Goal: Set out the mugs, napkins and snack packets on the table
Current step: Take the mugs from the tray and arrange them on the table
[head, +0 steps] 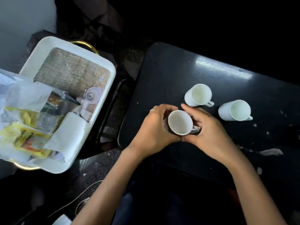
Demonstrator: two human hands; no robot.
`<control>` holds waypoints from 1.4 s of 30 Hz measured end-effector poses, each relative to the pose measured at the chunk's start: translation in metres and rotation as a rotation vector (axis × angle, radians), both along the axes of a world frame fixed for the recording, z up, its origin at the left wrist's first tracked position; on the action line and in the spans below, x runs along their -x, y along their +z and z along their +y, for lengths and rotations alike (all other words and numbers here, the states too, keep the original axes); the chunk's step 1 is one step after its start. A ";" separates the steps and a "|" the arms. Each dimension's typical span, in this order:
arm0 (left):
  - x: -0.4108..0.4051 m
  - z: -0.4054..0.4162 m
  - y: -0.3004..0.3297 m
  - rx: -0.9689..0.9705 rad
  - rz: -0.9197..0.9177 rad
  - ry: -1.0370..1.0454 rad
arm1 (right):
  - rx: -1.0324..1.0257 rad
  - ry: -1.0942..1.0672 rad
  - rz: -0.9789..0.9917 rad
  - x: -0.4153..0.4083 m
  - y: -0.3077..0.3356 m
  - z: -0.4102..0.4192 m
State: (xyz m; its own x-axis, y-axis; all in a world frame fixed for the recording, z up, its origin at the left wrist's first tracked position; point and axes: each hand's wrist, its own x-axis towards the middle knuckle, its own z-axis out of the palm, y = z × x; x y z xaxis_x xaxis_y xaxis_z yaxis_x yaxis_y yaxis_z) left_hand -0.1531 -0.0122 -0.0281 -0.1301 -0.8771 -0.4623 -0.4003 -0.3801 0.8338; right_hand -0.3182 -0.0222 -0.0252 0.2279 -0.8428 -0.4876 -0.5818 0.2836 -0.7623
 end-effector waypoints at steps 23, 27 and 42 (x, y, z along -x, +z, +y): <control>0.172 0.016 -0.078 0.384 -0.588 -0.474 | 0.192 -0.243 0.258 0.133 -0.086 0.053; 0.173 0.019 -0.083 0.410 -0.623 -0.488 | 0.198 -0.220 0.299 0.132 -0.091 0.055; 0.140 0.012 -0.059 0.443 -0.321 -0.154 | 0.319 -0.085 0.510 0.123 -0.056 0.042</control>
